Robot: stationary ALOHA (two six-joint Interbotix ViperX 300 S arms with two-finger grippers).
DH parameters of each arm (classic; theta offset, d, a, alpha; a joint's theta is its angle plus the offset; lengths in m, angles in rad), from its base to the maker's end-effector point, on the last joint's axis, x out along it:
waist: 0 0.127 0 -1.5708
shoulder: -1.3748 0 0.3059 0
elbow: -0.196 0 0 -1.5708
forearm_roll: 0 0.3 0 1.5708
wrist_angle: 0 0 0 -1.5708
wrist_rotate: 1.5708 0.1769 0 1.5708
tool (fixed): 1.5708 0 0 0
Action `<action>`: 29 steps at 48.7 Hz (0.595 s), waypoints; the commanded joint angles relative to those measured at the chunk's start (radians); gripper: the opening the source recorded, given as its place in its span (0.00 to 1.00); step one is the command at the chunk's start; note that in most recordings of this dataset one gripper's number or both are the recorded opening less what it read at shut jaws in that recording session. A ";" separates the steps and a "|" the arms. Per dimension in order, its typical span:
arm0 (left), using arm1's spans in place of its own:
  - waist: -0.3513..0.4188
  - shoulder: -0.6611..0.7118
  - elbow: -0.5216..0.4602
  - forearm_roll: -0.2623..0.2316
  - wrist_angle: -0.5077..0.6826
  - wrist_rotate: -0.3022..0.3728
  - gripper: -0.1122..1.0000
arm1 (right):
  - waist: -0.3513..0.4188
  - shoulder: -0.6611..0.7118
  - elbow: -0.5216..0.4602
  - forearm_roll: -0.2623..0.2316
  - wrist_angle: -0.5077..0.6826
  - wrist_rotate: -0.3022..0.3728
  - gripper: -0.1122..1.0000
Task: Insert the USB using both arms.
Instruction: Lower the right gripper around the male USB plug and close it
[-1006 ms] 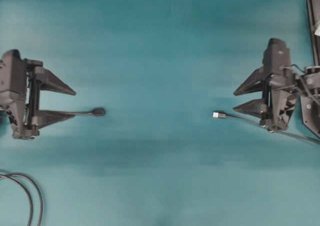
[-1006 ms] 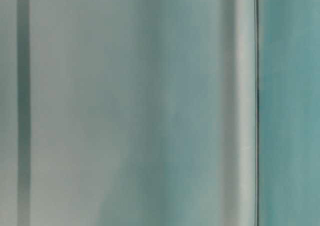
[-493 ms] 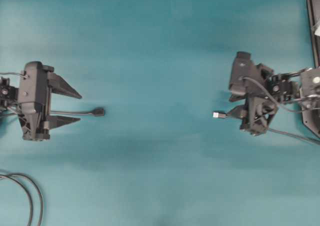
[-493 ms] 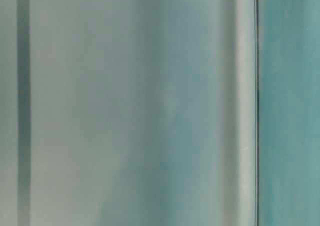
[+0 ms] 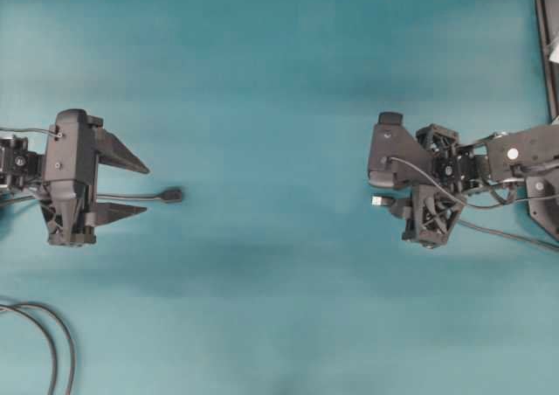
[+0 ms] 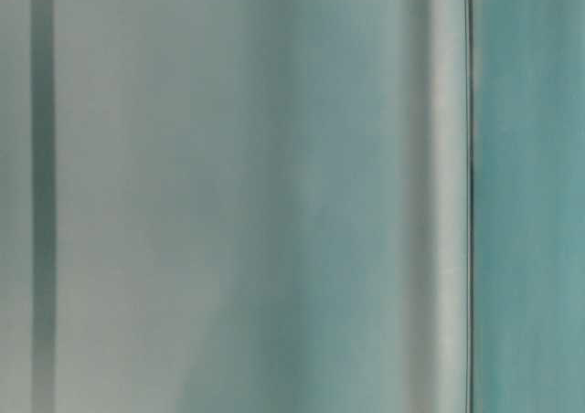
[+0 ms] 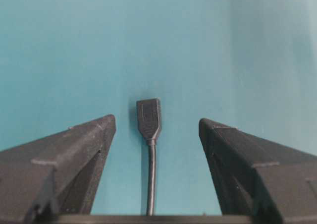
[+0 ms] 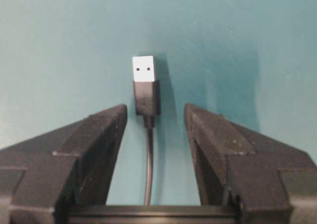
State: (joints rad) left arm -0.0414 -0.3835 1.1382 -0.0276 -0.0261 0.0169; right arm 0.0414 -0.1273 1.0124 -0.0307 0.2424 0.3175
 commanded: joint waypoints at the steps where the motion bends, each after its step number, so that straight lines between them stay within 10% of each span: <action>1: 0.000 -0.003 -0.018 0.002 -0.005 0.012 0.88 | 0.000 0.003 -0.021 -0.003 0.002 0.000 0.59; 29: 0.000 0.066 -0.043 0.003 0.000 0.015 0.89 | 0.002 0.094 -0.054 -0.025 0.046 0.002 0.54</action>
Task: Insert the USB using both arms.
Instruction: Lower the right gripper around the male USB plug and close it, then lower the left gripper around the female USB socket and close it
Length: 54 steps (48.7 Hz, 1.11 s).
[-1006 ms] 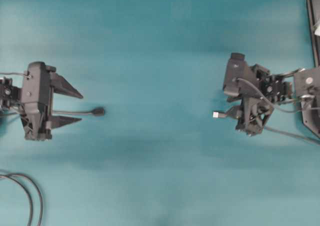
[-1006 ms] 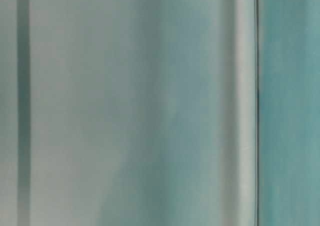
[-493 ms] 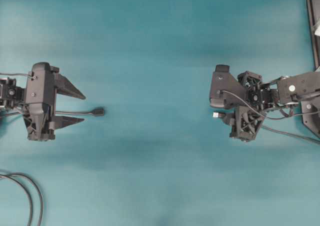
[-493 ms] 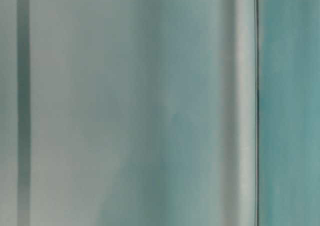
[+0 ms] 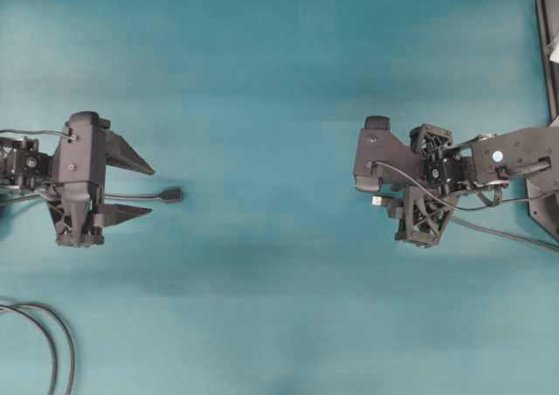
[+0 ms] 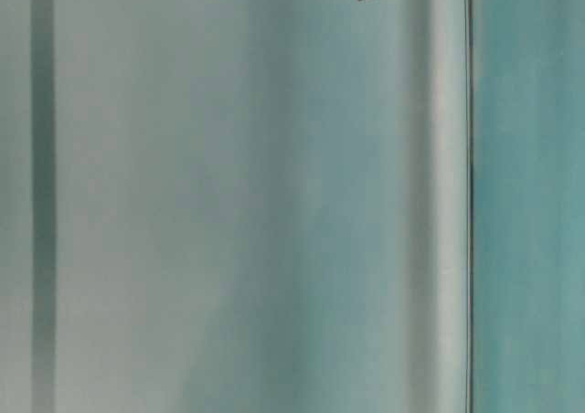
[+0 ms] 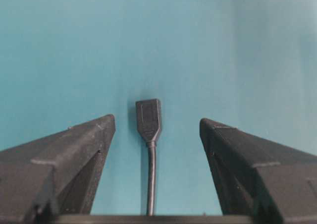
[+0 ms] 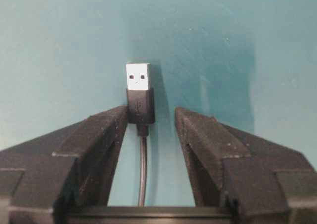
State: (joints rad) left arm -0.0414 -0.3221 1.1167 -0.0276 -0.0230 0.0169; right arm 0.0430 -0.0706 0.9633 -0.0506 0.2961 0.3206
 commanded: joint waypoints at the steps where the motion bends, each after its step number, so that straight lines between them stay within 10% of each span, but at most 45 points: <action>1: 0.000 0.008 -0.021 0.002 -0.003 0.014 0.89 | 0.002 0.038 -0.003 -0.005 -0.008 -0.002 0.53; 54: 0.011 0.268 -0.115 0.002 0.012 0.009 0.88 | 0.032 0.041 -0.005 -0.005 -0.017 0.000 0.34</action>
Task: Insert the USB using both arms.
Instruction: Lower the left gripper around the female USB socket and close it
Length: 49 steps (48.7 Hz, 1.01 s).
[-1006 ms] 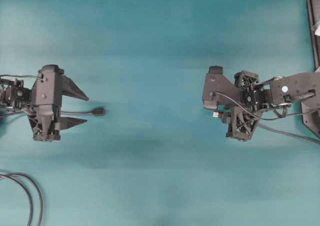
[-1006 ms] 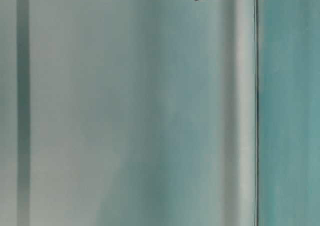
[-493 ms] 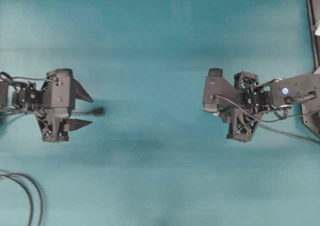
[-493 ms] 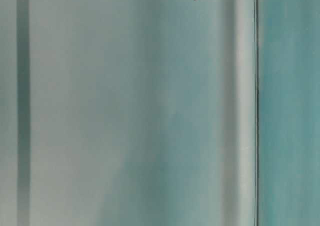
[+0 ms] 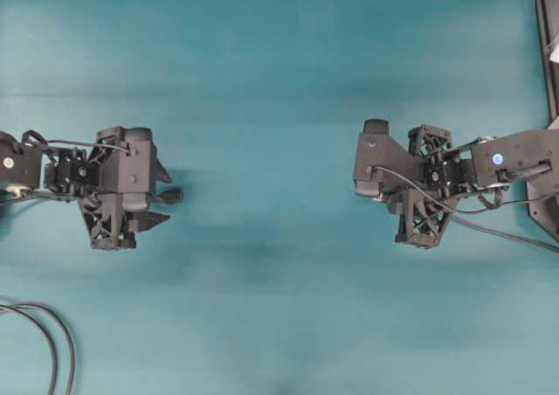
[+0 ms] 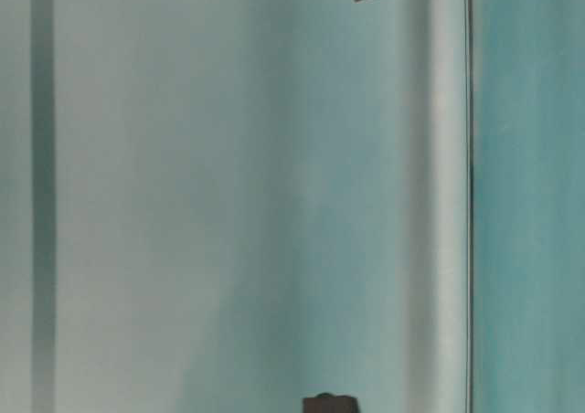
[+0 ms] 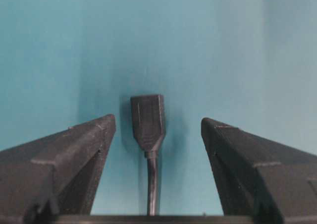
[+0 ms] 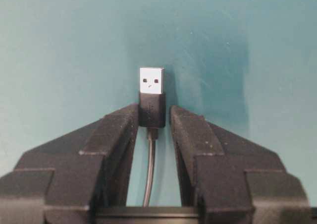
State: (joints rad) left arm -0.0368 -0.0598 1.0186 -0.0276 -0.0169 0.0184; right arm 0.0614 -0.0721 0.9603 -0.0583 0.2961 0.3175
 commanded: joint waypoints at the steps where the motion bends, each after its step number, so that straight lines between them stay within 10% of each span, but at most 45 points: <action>1: 0.008 0.009 -0.017 0.002 0.009 0.008 0.88 | 0.014 0.041 -0.002 0.003 -0.017 0.003 0.34; 34: 0.017 0.020 -0.029 0.002 0.012 0.008 0.64 | 0.025 0.041 -0.009 0.003 -0.017 0.002 0.33; 49: 0.017 0.018 -0.031 0.002 0.014 0.015 0.32 | 0.026 0.041 -0.014 0.003 -0.017 0.002 0.30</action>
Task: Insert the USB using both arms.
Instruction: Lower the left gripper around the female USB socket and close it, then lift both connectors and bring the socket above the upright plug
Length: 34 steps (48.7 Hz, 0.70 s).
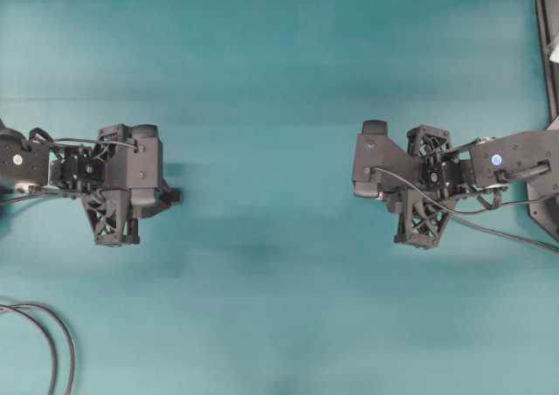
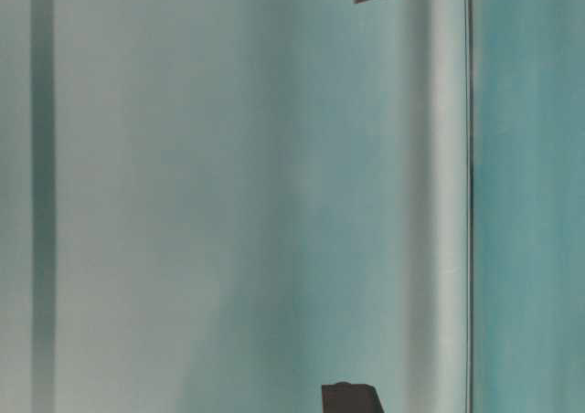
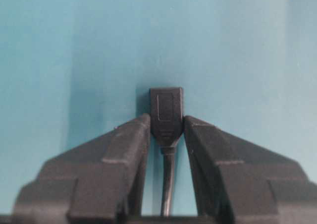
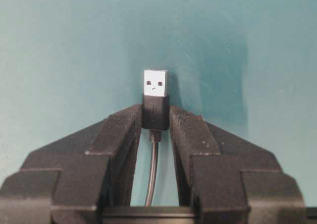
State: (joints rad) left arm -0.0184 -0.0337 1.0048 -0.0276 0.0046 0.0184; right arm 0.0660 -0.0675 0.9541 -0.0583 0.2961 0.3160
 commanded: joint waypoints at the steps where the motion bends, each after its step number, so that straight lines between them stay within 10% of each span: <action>1: -0.002 -0.006 -0.017 0.002 -0.008 0.015 0.31 | 0.021 0.037 -0.008 0.003 -0.017 0.003 0.30; 34: -0.017 -0.040 -0.104 -0.012 0.017 -0.135 0.30 | 0.021 -0.074 -0.061 -0.032 0.048 -0.005 0.27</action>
State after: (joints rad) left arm -0.0261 -0.0414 0.9265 -0.0383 0.0184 -0.0982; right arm 0.0828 -0.0920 0.9219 -0.0782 0.3267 0.3083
